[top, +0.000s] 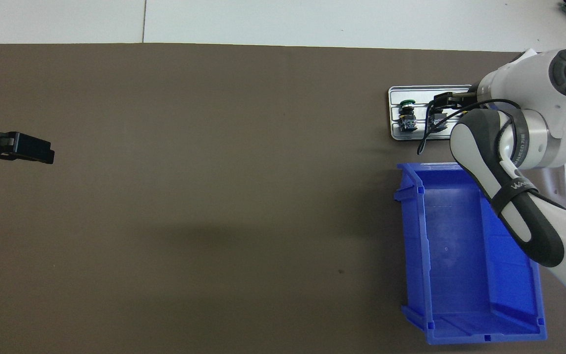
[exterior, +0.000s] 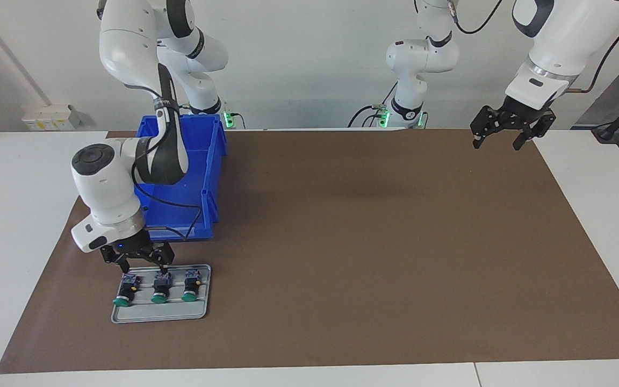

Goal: Place and press button with both arms
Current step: 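Grasp a green-capped black part from the metal tray with the right gripper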

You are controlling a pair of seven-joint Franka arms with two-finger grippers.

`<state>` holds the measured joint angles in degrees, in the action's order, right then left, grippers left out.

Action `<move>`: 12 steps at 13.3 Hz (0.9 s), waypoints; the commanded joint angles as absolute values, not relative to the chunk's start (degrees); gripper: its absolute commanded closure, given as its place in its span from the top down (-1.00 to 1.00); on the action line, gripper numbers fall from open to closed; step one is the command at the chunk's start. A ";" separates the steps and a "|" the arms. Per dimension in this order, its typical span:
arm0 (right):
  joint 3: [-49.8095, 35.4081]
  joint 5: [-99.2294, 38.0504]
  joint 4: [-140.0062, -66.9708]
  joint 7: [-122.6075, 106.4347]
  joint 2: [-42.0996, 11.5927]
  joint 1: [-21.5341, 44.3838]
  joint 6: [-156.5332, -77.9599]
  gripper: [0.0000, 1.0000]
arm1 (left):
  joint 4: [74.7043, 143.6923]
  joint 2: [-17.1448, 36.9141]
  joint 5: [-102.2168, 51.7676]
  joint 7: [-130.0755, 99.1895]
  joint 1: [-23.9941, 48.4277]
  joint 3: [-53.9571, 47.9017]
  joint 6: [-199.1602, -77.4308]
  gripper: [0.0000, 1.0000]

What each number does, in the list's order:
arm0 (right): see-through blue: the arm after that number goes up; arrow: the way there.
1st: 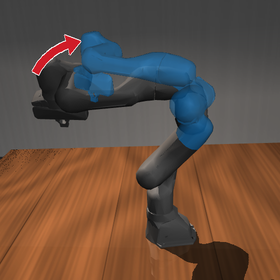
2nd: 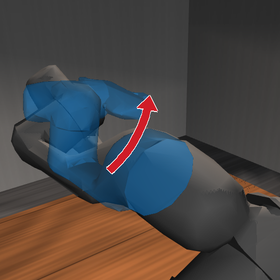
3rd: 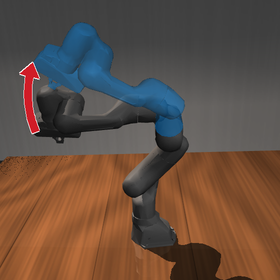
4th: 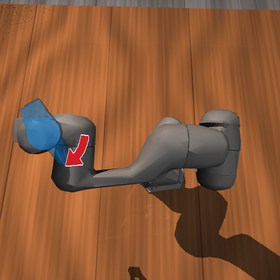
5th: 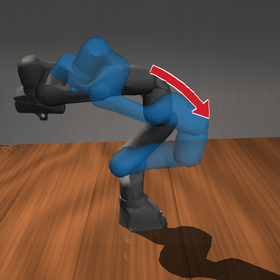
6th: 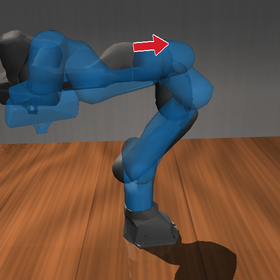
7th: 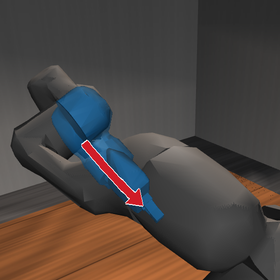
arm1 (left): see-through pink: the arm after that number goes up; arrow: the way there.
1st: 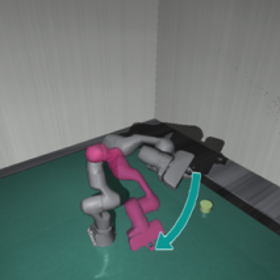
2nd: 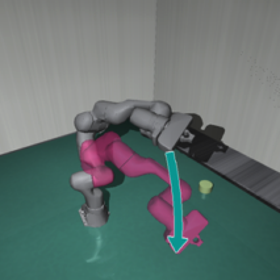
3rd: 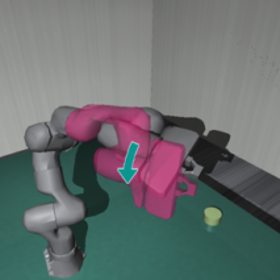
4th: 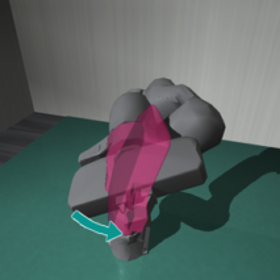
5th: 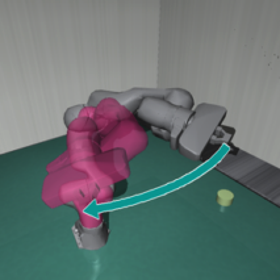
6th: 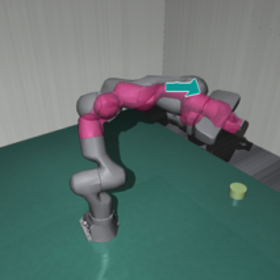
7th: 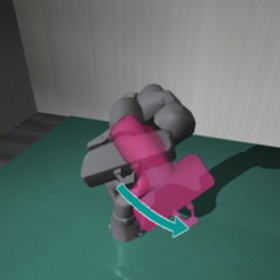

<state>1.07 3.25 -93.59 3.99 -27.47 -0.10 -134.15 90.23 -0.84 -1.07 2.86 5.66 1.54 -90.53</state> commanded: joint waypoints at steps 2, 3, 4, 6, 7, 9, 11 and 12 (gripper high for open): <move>0.53 2.99 -96.67 1.24 -30.93 -0.53 -143.15 1.00 | 91.93 -2.20 -0.53 3.52 5.27 1.41 -91.49 1.00; 0.53 2.99 -96.68 1.06 -31.46 -0.61 -143.96 1.00 | 91.93 -2.28 -0.53 3.52 5.27 1.41 -91.49 1.00; 0.53 2.90 -96.68 1.14 -31.73 -0.70 -144.14 1.00 | 91.93 -2.29 -0.53 3.52 5.27 1.41 -91.49 1.00; 0.53 2.90 -97.20 1.23 -32.43 -0.53 -144.23 0.97 | 91.93 -2.28 -0.53 3.52 5.27 1.41 -91.49 1.00; 0.53 2.90 -97.73 1.06 -32.34 -0.88 -144.14 0.79 | 91.93 -2.20 -0.53 3.52 5.27 1.41 -91.49 1.00; 0.53 2.90 -98.17 1.23 -32.08 -0.97 -143.27 -0.45 | 91.93 -2.28 -0.53 3.52 5.27 1.41 -91.49 1.00; 0.53 2.90 -96.95 1.32 -31.99 -1.06 -140.90 -1.00 | 91.93 -2.20 -0.53 3.52 5.27 1.41 -91.58 1.00; 0.53 2.90 -95.03 1.49 -31.73 -0.88 -138.37 -1.00 | 91.93 -2.20 -0.53 3.52 5.27 1.41 -91.50 1.00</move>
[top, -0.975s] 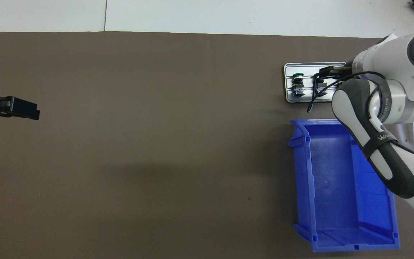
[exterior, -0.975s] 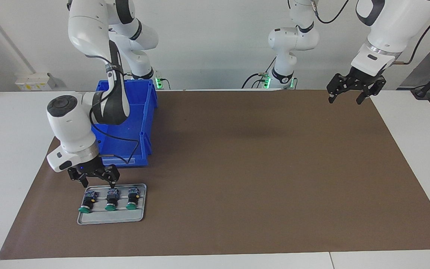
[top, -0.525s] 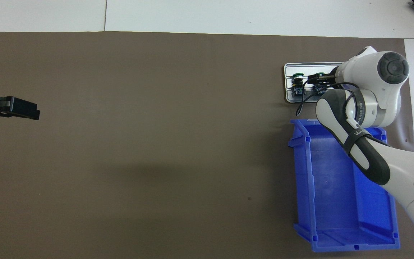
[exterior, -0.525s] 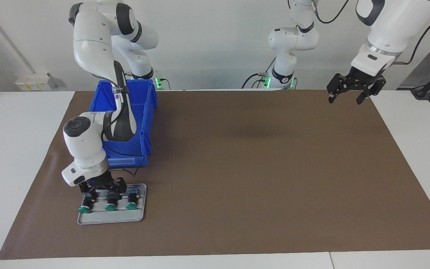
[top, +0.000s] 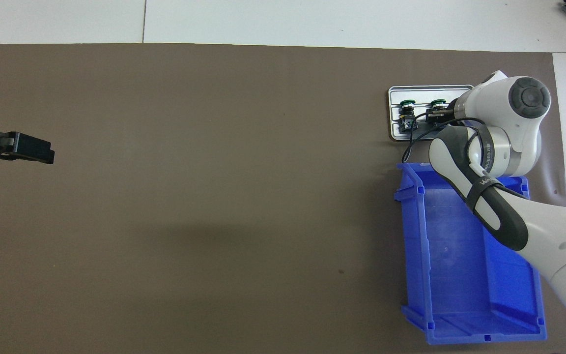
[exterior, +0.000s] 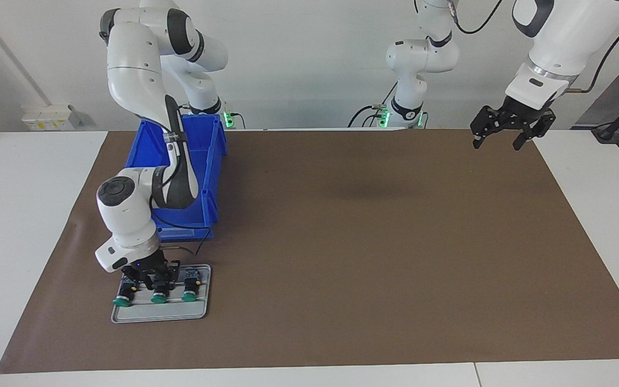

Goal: Place and press button with both arms
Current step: 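Grasp a green-capped black part from the metal tray with the right gripper, then carry the part to the table center and release it with the right gripper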

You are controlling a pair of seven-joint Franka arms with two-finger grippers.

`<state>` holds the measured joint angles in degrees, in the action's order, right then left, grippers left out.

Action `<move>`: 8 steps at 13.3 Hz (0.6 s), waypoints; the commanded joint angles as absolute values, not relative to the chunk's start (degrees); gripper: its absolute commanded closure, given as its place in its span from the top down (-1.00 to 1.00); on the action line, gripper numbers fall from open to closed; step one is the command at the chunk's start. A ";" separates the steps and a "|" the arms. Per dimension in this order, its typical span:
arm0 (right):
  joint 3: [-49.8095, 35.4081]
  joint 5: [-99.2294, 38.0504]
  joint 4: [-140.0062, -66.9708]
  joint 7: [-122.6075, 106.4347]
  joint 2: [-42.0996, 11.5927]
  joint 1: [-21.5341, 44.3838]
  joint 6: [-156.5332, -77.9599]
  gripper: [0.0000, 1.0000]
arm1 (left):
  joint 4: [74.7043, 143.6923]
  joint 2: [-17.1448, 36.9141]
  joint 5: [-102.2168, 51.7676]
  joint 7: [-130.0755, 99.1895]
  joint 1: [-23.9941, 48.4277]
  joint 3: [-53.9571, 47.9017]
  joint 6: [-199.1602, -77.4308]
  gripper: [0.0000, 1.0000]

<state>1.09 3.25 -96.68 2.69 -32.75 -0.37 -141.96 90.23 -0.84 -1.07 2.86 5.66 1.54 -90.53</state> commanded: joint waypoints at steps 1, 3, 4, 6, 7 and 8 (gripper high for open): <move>0.44 2.81 -91.18 1.67 -31.82 -0.79 -133.73 -1.00 | 91.93 -2.28 -0.53 3.52 5.27 1.41 -91.58 1.00; 0.44 2.03 -83.10 5.16 -31.73 -0.53 -124.93 -1.00 | 91.93 -2.20 -0.53 3.52 5.27 1.41 -91.58 1.00; 0.44 2.63 -80.10 8.40 -31.90 -0.44 -120.80 -1.00 | 91.93 -2.28 -0.53 3.52 5.27 1.41 -91.58 1.00; 0.79 3.16 -77.26 17.09 -31.29 2.79 -118.13 -1.00 | 91.93 -2.28 -0.53 3.52 5.27 1.41 -91.49 1.00; 1.23 3.16 -77.08 24.19 -30.68 5.51 -117.95 -1.00 | 91.93 -2.29 -0.53 3.52 5.27 1.41 -91.49 1.00; 1.23 3.08 -77.08 33.74 -30.24 7.28 -117.86 -1.00 | 91.93 -2.20 -0.53 3.52 5.27 1.41 -91.58 1.00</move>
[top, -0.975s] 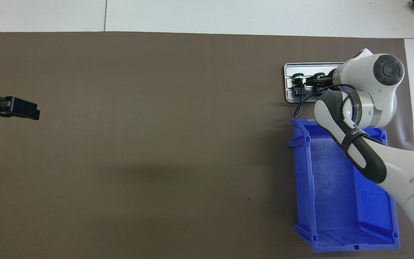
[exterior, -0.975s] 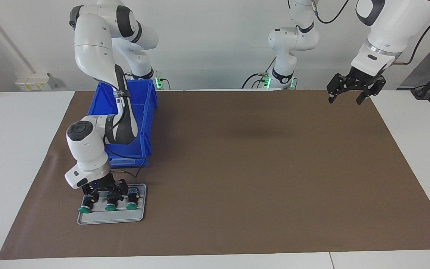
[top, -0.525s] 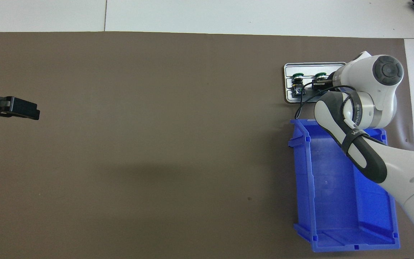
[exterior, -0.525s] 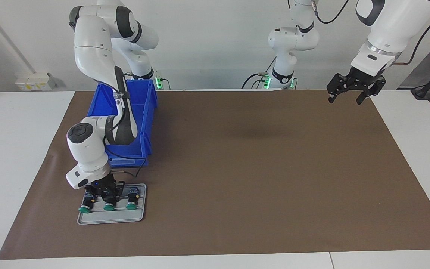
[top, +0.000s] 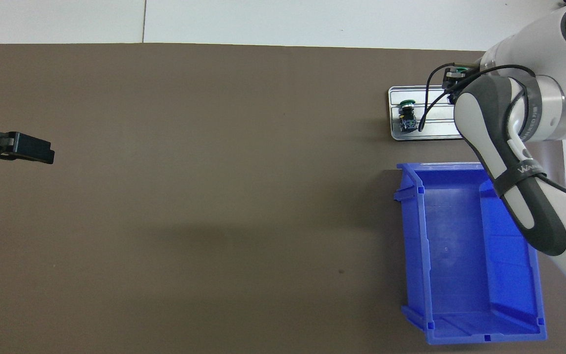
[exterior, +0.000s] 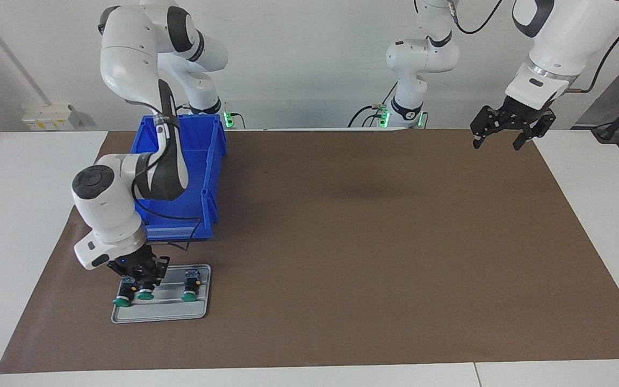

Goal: Place and press button with both arms
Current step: 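Carry the part to the table center and release it with the right gripper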

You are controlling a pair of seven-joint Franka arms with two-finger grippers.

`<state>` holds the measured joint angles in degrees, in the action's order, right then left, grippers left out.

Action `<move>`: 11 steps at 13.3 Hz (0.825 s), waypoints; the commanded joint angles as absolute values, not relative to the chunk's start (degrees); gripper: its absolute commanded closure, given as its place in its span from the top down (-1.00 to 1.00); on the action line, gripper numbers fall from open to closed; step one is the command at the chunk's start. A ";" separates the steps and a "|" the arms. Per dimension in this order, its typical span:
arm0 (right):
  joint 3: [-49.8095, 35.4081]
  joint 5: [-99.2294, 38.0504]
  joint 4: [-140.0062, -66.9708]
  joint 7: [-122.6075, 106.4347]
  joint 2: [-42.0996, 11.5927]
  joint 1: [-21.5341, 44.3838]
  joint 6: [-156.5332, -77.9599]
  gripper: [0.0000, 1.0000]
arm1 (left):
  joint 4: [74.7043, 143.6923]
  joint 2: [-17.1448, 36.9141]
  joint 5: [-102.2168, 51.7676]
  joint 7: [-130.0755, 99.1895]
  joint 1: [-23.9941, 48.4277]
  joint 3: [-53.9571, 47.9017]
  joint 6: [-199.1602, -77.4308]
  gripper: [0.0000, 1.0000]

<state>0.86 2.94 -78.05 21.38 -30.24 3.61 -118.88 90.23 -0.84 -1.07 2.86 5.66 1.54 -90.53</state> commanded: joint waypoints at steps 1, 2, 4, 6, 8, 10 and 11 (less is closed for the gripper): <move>0.80 3.16 -77.08 43.23 -30.15 8.95 -117.86 -1.00 | 91.93 -2.28 -0.53 3.52 5.27 1.41 -91.50 1.00; 0.79 3.16 -77.08 51.94 -30.06 12.01 -118.04 -1.00 | 91.93 -2.20 -0.53 3.52 5.27 1.41 -91.49 1.00; 0.53 3.25 -77.34 71.61 -29.54 17.12 -118.82 -1.00 | 91.93 -2.20 -0.53 3.52 5.27 1.41 -91.50 1.00; 0.61 3.43 -78.39 92.88 -29.27 22.99 -119.00 -1.00 | 91.93 -2.20 -0.53 3.52 5.27 1.41 -91.58 1.00; 0.70 6.92 -80.41 110.56 -29.62 28.88 -118.83 -1.00 | 91.93 -2.28 -0.53 3.52 5.27 1.41 -91.49 1.00; 0.44 12.29 -82.17 126.06 -31.98 34.78 -119.18 -1.00 | 91.93 -2.28 -0.53 3.52 5.27 1.41 -91.50 1.00; 0.44 12.30 -82.44 130.21 -33.04 36.46 -119.27 -1.00 | 91.93 -2.20 -0.53 3.52 5.27 1.41 -91.49 1.00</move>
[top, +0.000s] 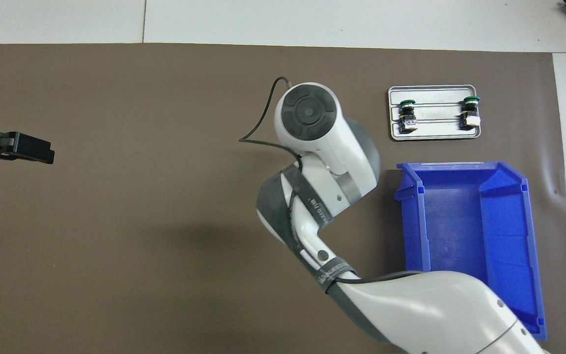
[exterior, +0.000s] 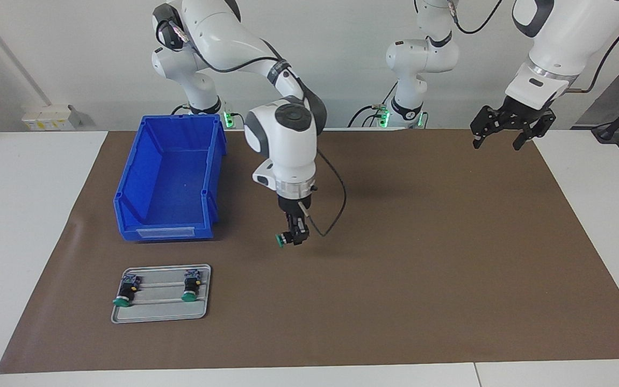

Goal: Place and press button with both arms
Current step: 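Carry the part to the table center and release it with the right gripper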

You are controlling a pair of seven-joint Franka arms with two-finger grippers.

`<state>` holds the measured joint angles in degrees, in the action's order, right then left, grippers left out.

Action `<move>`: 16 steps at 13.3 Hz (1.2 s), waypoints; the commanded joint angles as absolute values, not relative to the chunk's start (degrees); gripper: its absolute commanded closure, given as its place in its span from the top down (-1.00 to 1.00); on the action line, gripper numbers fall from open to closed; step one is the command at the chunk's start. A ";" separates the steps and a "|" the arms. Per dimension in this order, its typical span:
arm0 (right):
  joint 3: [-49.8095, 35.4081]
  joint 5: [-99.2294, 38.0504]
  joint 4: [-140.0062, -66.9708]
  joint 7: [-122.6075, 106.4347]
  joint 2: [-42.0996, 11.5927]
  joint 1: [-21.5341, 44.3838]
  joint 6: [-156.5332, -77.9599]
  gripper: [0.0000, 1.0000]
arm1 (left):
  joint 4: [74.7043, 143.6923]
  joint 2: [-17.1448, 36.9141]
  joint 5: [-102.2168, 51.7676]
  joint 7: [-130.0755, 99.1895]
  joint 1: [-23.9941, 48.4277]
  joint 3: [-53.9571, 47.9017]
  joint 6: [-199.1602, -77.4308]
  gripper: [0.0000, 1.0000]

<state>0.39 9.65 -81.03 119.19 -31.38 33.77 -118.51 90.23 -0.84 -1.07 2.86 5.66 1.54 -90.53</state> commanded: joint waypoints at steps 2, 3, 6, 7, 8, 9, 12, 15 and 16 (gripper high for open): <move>0.44 12.31 -84.45 134.19 -33.31 38.75 -119.70 -1.00 | 91.93 -2.20 -0.53 3.52 5.27 1.41 -91.50 1.00; 0.44 12.30 -85.51 136.04 -33.57 40.15 -120.66 -1.00 | 91.93 -2.20 -0.53 3.52 5.27 1.41 -91.49 1.00; 0.35 12.39 -90.42 138.78 -32.70 41.04 -123.22 -1.00 | 91.93 -2.28 -0.53 3.52 5.27 1.41 -91.58 1.00; 0.44 12.39 -91.05 138.69 -32.61 41.57 -123.83 -1.00 | 91.93 -2.20 -0.53 3.52 5.27 1.32 -91.58 1.00; 0.44 12.31 -91.75 138.78 -32.52 42.44 -124.71 -1.00 | 91.93 -2.20 -0.53 3.52 5.27 1.41 -91.50 1.00; 0.44 12.30 -92.63 139.13 -32.26 42.36 -126.20 -1.00 | 91.93 -2.20 -0.53 3.52 5.27 1.41 -91.49 1.00; 0.53 13.44 -93.52 139.75 -31.82 42.63 -126.66 0.84 | 91.93 -2.20 -0.53 3.52 5.27 1.41 -91.49 1.00; 0.53 17.05 -92.29 133.89 -29.55 40.62 -127.44 1.00 | 91.93 -2.20 -0.53 3.52 5.27 1.41 -91.49 1.00; 0.44 16.35 -92.63 127.85 -26.66 37.91 -127.53 1.00 | 91.93 -2.28 -0.53 3.52 5.27 1.41 -91.49 1.00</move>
